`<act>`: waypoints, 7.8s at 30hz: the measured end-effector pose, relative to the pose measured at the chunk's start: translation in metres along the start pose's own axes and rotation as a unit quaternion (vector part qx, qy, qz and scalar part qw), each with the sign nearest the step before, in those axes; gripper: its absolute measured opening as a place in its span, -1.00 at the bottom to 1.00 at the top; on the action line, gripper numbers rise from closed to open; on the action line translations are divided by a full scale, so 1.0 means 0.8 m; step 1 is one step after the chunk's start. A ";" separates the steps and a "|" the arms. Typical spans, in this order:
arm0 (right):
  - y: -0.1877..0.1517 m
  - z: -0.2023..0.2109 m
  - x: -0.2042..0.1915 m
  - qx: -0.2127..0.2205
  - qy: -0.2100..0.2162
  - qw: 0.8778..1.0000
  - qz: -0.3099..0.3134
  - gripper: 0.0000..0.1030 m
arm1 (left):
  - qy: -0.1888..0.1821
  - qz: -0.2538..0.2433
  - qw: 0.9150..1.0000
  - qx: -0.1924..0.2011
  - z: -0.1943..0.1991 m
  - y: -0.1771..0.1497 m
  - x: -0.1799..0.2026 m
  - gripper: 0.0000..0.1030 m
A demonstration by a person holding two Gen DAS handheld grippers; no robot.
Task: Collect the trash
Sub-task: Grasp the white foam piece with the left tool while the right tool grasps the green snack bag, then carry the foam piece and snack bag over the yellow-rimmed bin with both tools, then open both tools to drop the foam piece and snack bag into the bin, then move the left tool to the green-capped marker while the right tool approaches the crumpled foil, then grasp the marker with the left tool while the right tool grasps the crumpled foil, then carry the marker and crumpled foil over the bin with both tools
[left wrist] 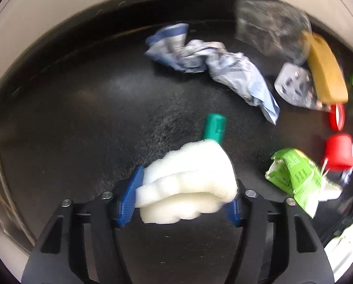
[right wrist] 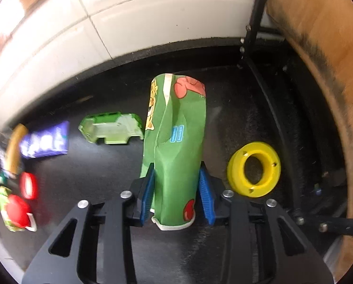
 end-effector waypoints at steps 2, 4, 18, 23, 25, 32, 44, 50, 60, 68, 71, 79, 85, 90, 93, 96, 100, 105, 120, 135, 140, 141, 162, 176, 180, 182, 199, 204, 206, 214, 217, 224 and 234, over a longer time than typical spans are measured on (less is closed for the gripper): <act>0.001 0.010 0.005 0.008 0.021 1.000 -0.022 -0.36 | 0.012 -0.003 1.000 0.007 0.007 -0.013 -0.001 -0.15; 0.005 0.029 0.007 0.025 0.027 0.999 -0.019 -0.37 | 0.004 0.011 1.000 0.018 0.019 -0.029 0.001 -0.28; 0.011 0.138 -0.045 0.084 0.104 0.988 0.071 -0.37 | 0.021 0.119 0.986 0.117 0.179 -0.148 -0.006 -0.36; -0.003 0.139 -0.106 0.081 0.140 0.981 0.108 -0.36 | 0.004 0.167 0.979 0.120 0.171 -0.156 -0.001 -0.31; -0.011 0.139 -0.122 0.075 0.153 0.979 0.112 -0.36 | 0.006 0.183 0.976 0.118 0.156 -0.155 0.004 -0.44; -0.030 0.154 -0.179 0.074 0.187 0.968 0.149 -0.36 | 0.005 0.204 0.968 0.144 0.166 -0.179 0.023 -0.55; -0.135 0.198 -0.437 0.011 0.351 0.881 0.318 -0.36 | 0.100 0.355 0.914 0.171 0.283 -0.418 -0.070 -0.55; -0.294 0.298 -0.603 -0.046 0.475 0.765 0.433 -0.36 | 0.144 0.433 0.874 0.169 0.338 -0.553 -0.079 -0.55; -0.590 0.337 -0.712 -0.168 0.490 0.625 0.584 -0.36 | 0.148 0.558 0.811 0.093 0.249 -0.724 -0.089 -0.55; -0.725 0.289 -0.725 -0.185 0.435 0.582 0.661 -0.37 | 0.100 0.638 0.759 0.089 0.143 -0.780 -0.107 -0.55; -0.751 0.262 -0.725 -0.179 0.414 0.579 0.679 -0.37 | 0.078 0.670 0.732 0.099 0.103 -0.789 -0.119 -0.55; -0.808 0.202 -0.729 -0.155 0.362 0.555 0.733 -0.37 | 0.051 0.703 0.702 0.099 0.024 -0.797 -0.122 -0.55; -0.828 0.181 -0.729 -0.156 0.347 0.550 0.744 -0.37 | 0.045 0.715 0.691 0.099 0.005 -0.816 -0.123 -0.55; -0.843 0.162 -0.738 -0.156 0.334 0.552 0.748 -0.36 | 0.038 0.722 0.684 0.100 -0.005 -0.817 -0.125 -0.55; -0.848 0.155 -0.742 -0.156 0.328 0.555 0.749 -0.37 | 0.030 0.726 0.679 0.103 -0.013 -0.818 -0.124 -0.55; -0.849 0.157 -0.745 -0.161 0.336 0.559 0.741 -0.16 | 0.015 0.726 0.679 0.104 -0.014 -0.813 -0.122 -0.31; -0.847 0.179 -0.740 -0.156 0.350 0.548 0.744 0.75 | 0.048 0.733 0.669 0.114 0.013 -0.818 -0.127 0.87; -0.817 0.237 -0.739 -0.139 0.384 0.537 0.738 0.87 | 0.036 0.744 0.648 0.155 0.083 -0.821 -0.137 0.87; -0.378 0.245 -0.623 0.012 0.319 0.739 0.593 0.87 | 0.044 0.526 0.821 0.216 0.224 -0.525 -0.066 0.87; -0.122 0.142 -0.093 -0.014 0.061 0.978 0.201 0.87 | 0.004 0.295 0.950 0.100 0.073 -0.217 0.088 0.87; -0.151 0.138 -0.073 -0.037 0.073 0.987 0.139 0.87 | 0.051 0.282 0.954 0.089 0.051 -0.197 0.085 0.87; -0.157 0.139 -0.076 -0.038 0.080 0.987 0.136 0.87 | 0.056 0.283 0.954 0.085 0.047 -0.195 0.084 0.87; -0.191 0.052 -0.213 -0.059 0.061 0.967 0.242 0.90 | 0.113 0.299 0.945 0.064 0.021 -0.178 0.081 0.88; -0.191 0.067 -0.222 -0.057 0.048 0.973 0.220 0.90 | 0.111 0.300 0.946 0.056 0.012 -0.161 0.071 0.90; -0.193 0.065 -0.222 -0.053 0.054 0.971 0.228 0.90 | 0.113 0.297 0.946 0.060 0.015 -0.166 0.075 0.90; -0.195 0.065 -0.221 -0.050 0.056 0.970 0.230 0.90 | 0.113 0.297 0.946 0.061 0.015 -0.167 0.076 0.90; -0.201 0.068 -0.220 -0.038 0.078 0.962 0.258 0.90 | 0.117 0.297 0.945 0.070 0.020 -0.171 0.076 0.90; -0.201 0.074 -0.215 -0.020 0.084 0.962 0.258 0.78 | 0.115 0.262 0.953 0.097 0.026 -0.177 0.096 0.72; -0.200 0.087 -0.211 0.003 0.091 0.962 0.257 -0.30 | 0.115 0.231 0.958 0.124 0.041 -0.174 0.114 -0.38; -0.177 0.099 -0.178 0.004 0.100 0.971 0.218 -0.44 | 0.091 0.239 0.956 0.147 0.064 -0.170 0.108 -0.77; -0.160 0.112 -0.178 0.012 0.107 0.972 0.210 -0.44 | 0.088 0.255 0.948 0.167 0.091 -0.173 0.093 -0.77; -0.133 0.138 -0.231 0.033 0.144 0.960 0.237 -0.44 | 0.115 0.305 0.924 0.202 0.147 -0.221 0.041 -0.77; -0.179 0.183 -0.420 0.020 0.268 0.903 0.335 -0.44 | 0.135 0.442 0.859 0.221 0.208 -0.400 -0.027 -0.77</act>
Point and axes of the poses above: each gripper's, at about its wrist camera, not at the fingertips, and z roughly against the way its jaws point, x to its right, y to its top, the point moved 6 cm from there along -z, roughly the way its jaws point, and after that the axes turned 15 degrees about x, right-handed, at the moved point
